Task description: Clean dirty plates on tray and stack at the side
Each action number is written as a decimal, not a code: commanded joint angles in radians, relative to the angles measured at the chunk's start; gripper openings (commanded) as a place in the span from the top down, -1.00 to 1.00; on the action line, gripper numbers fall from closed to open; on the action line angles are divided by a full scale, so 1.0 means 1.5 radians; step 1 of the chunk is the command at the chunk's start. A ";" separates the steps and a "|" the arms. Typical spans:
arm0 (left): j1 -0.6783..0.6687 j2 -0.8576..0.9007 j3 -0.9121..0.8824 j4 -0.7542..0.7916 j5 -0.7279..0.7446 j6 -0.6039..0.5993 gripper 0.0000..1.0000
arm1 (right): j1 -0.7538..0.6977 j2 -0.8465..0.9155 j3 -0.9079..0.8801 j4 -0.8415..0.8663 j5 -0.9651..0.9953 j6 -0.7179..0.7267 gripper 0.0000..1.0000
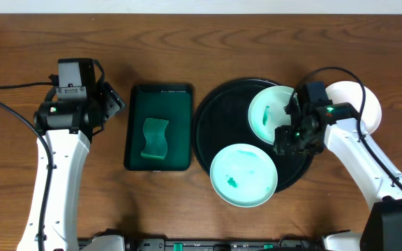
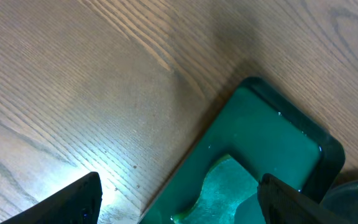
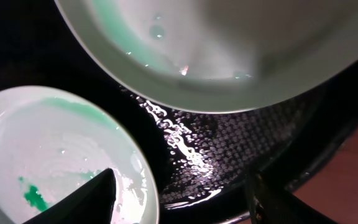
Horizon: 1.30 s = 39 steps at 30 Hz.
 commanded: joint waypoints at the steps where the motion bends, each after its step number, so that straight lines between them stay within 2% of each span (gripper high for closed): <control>1: 0.003 0.001 0.007 -0.002 -0.004 -0.006 -0.61 | 0.007 -0.005 -0.003 0.006 0.002 -0.007 -0.29; 39: 0.003 0.001 0.007 -0.002 -0.004 -0.006 -0.61 | 0.007 -0.005 -0.003 0.013 -0.027 -0.015 -0.37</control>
